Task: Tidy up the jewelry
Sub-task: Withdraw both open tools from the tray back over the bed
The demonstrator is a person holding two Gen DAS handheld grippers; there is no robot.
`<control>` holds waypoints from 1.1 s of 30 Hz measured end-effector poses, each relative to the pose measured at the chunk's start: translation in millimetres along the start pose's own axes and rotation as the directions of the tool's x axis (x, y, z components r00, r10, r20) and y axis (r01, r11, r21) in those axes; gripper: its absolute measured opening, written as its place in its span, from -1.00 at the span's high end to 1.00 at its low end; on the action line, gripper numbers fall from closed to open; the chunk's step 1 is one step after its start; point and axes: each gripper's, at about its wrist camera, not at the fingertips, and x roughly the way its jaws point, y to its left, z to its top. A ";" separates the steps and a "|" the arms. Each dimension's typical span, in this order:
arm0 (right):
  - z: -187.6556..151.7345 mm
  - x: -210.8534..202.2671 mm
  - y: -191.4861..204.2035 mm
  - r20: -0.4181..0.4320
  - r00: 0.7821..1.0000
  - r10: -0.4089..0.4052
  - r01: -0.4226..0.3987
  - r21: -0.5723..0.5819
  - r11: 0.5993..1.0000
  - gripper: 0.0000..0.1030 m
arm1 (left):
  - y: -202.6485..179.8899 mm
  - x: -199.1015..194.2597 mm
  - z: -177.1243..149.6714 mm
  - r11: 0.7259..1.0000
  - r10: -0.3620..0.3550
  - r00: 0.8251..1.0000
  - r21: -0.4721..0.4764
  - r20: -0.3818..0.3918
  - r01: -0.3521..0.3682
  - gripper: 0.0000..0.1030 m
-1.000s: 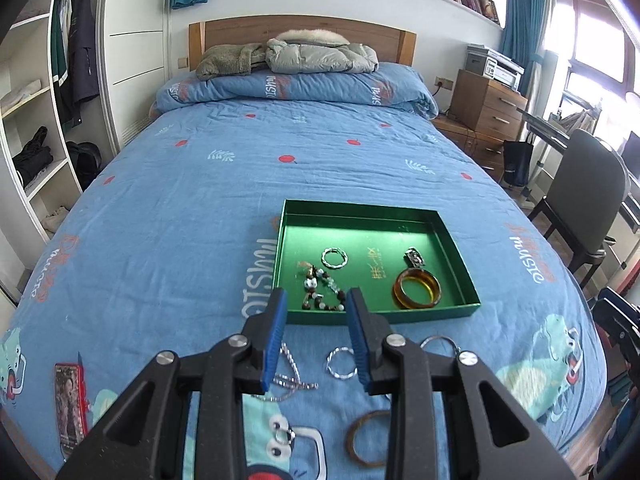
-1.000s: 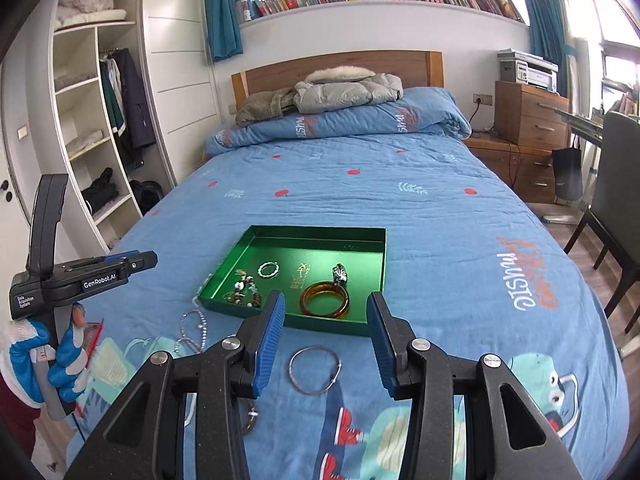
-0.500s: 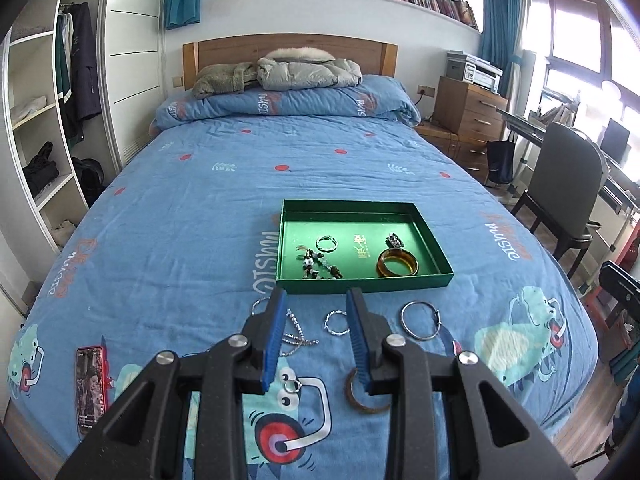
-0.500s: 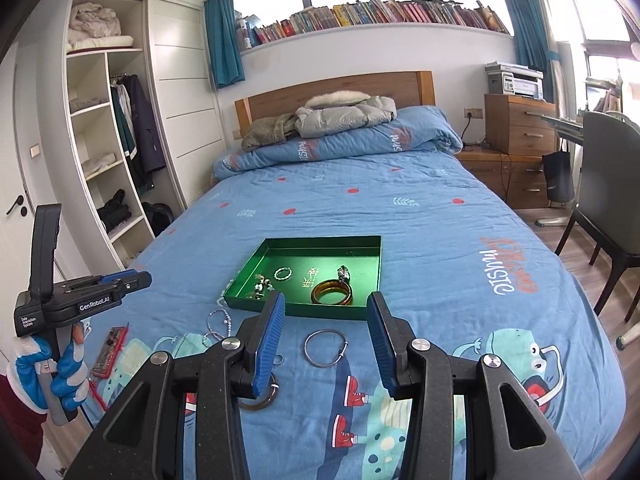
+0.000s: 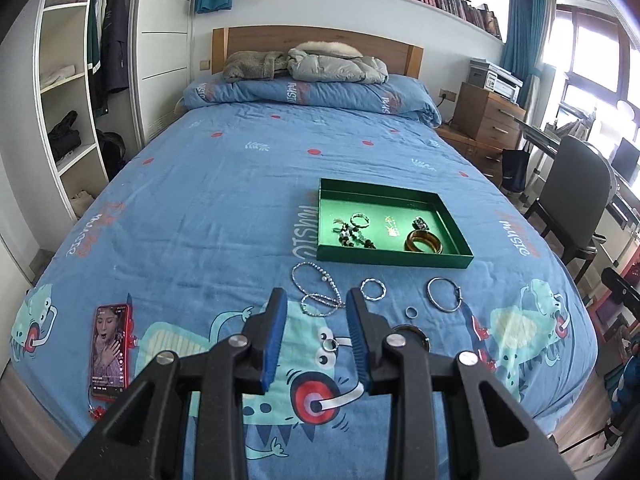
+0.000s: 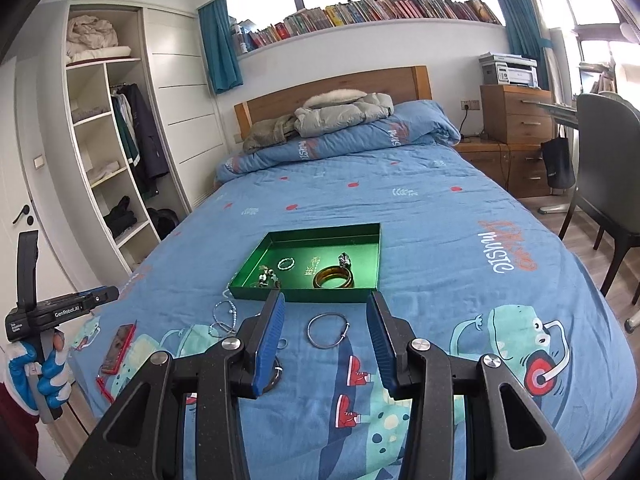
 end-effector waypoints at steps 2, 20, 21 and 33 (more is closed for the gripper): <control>-4.0 2.6 -2.0 -0.007 1.000 0.003 -0.003 0.010 1.000 0.18 | 1.9 2.5 -5.5 1.000 -0.001 1.000 0.001 -0.006 0.001 0.44; -62.6 99.8 20.9 -0.225 0.971 0.082 -0.088 -0.015 0.996 0.18 | 10.4 89.6 -75.8 0.998 -0.061 0.986 0.015 -0.158 0.064 0.33; -65.9 106.1 22.4 -0.238 0.967 0.089 -0.096 -0.015 0.995 0.18 | 10.9 95.0 -78.7 0.997 -0.066 0.984 0.015 -0.163 0.069 0.33; -96.3 169.7 39.5 -0.354 0.924 0.144 -0.163 -0.024 0.986 0.18 | 1.7 148.7 -90.4 0.992 -0.112 0.968 0.032 -0.225 0.122 0.33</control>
